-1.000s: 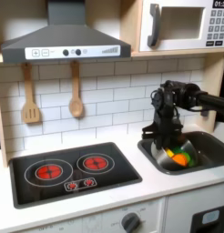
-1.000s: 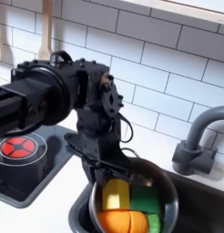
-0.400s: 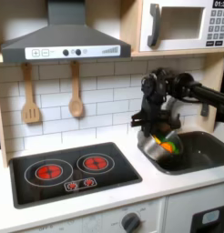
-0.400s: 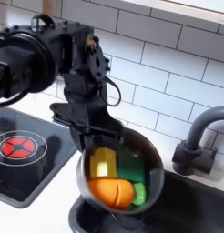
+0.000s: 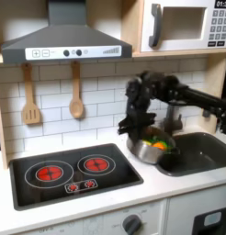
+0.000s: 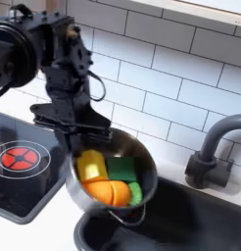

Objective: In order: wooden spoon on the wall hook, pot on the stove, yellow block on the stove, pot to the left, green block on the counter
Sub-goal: 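Take the pot out of the sink and put it on the stove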

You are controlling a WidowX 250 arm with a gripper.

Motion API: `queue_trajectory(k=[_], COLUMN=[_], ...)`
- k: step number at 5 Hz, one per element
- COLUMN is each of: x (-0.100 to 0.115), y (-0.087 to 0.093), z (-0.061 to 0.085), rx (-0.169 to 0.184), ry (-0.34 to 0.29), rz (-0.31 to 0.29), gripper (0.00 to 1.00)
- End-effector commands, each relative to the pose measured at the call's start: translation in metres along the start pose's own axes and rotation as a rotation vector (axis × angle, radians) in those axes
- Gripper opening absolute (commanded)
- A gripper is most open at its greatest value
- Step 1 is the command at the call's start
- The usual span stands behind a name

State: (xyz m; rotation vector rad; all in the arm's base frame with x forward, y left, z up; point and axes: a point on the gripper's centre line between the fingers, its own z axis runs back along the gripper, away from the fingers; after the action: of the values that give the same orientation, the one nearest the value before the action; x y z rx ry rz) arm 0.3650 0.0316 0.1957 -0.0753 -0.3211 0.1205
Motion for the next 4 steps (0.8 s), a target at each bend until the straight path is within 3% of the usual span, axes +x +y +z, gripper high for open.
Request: queue_trajectory(k=[1,3,4], x=[-0.012,-0.028,-0.036], y=[0.051,0.077,0.081], z=[-0.025,-0.025,-0.016], rx=[0.042,0.065,0.073], ry=[0.048,0.013,-0.007], rz=[0.112,0.149,0.145], gripper=[0.00,0.00,0.00])
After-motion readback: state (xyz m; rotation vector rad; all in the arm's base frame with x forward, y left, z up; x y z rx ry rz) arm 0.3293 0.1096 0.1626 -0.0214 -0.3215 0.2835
